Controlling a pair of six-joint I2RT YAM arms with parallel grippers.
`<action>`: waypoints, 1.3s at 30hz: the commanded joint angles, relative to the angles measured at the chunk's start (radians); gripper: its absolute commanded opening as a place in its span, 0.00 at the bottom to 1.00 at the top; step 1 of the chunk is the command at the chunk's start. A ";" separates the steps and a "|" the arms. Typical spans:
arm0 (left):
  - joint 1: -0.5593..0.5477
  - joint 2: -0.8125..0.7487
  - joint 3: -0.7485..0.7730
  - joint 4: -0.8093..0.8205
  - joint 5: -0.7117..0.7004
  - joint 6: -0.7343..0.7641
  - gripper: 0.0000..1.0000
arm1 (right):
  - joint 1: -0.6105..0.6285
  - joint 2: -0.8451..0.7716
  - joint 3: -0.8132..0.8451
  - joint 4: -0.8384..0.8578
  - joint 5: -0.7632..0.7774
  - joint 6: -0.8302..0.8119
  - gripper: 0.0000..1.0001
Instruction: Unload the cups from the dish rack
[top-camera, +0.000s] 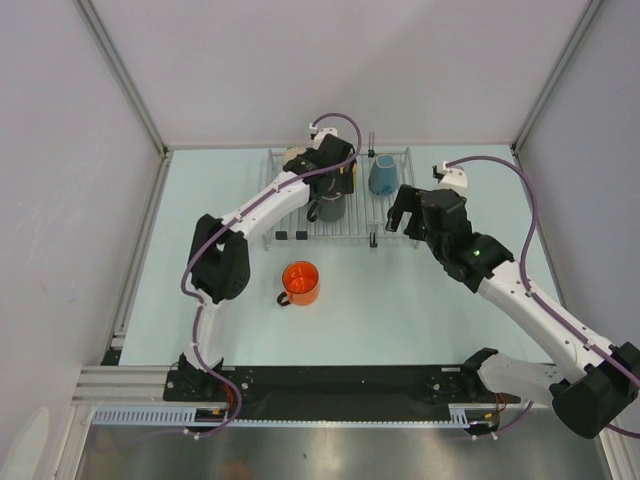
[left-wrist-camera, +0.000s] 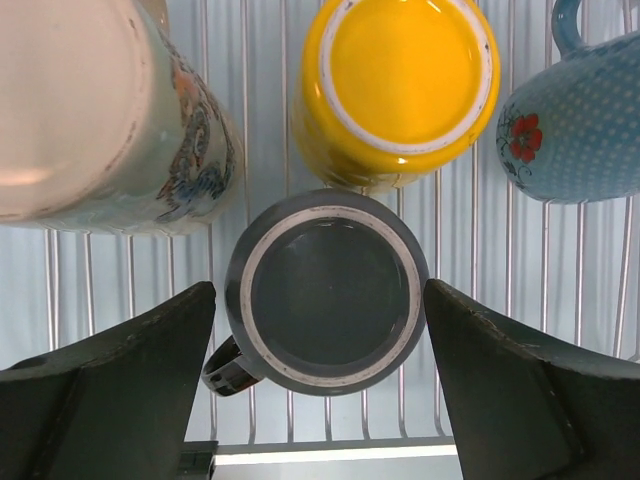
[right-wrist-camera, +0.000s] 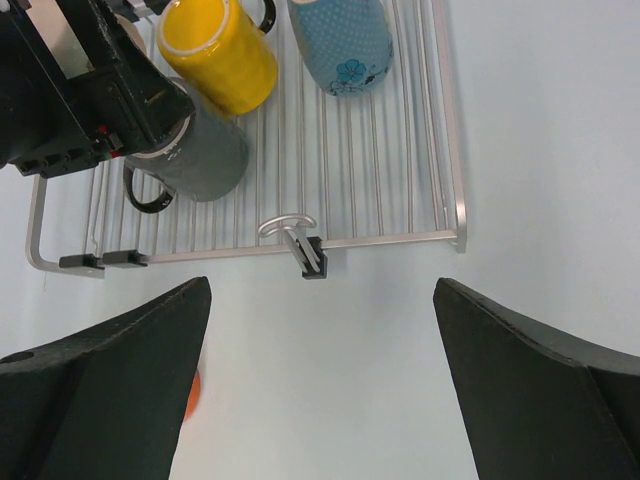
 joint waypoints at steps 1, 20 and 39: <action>-0.001 0.016 0.050 0.008 0.022 0.024 0.90 | 0.006 -0.008 -0.008 0.017 0.004 0.017 1.00; -0.001 0.113 0.065 -0.018 0.039 0.024 0.90 | 0.012 0.010 -0.039 0.042 -0.016 0.027 1.00; -0.002 -0.013 0.047 -0.043 -0.041 0.039 0.93 | 0.013 -0.004 -0.064 0.048 -0.021 0.043 1.00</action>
